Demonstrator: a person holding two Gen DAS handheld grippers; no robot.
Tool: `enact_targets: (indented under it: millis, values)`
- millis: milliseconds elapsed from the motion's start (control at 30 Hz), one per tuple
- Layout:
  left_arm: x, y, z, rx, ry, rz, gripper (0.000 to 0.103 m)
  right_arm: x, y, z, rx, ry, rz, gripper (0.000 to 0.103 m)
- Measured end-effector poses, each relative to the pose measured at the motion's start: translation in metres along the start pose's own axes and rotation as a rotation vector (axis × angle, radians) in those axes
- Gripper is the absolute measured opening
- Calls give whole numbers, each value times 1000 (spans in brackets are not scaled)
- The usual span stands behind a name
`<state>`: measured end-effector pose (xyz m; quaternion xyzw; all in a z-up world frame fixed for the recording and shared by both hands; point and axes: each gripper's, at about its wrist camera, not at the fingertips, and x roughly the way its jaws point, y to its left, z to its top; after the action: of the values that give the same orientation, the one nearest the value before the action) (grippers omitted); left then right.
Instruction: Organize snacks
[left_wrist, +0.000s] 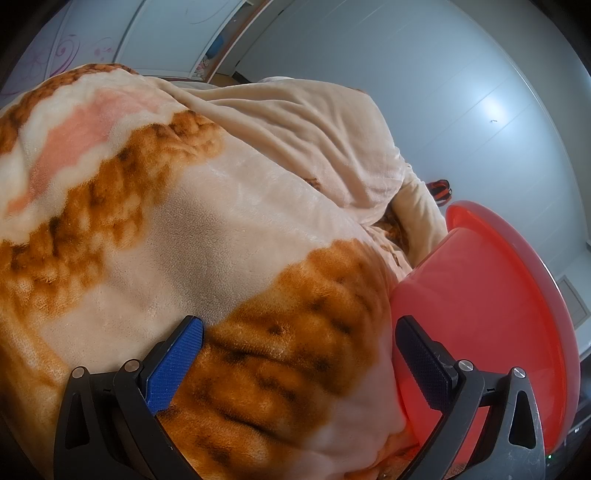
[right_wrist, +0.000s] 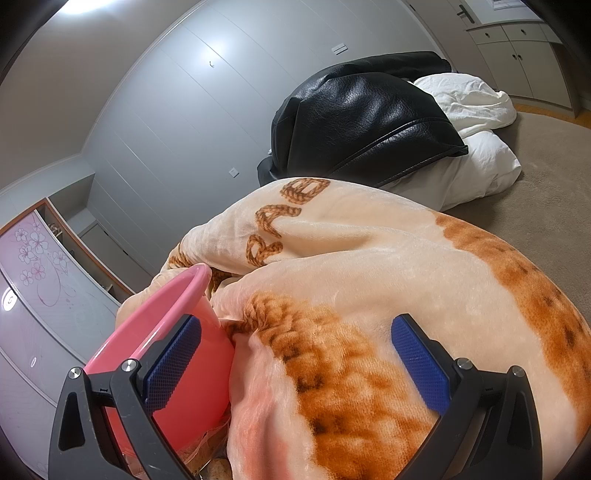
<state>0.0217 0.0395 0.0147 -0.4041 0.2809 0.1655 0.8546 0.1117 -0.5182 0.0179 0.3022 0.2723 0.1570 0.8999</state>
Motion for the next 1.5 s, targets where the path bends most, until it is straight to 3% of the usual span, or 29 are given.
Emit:
enact_targets:
  millis: [1500]
  values:
    - [0,0,0,5,-3,2,102,-1,0,-1,-13,-9,10,103]
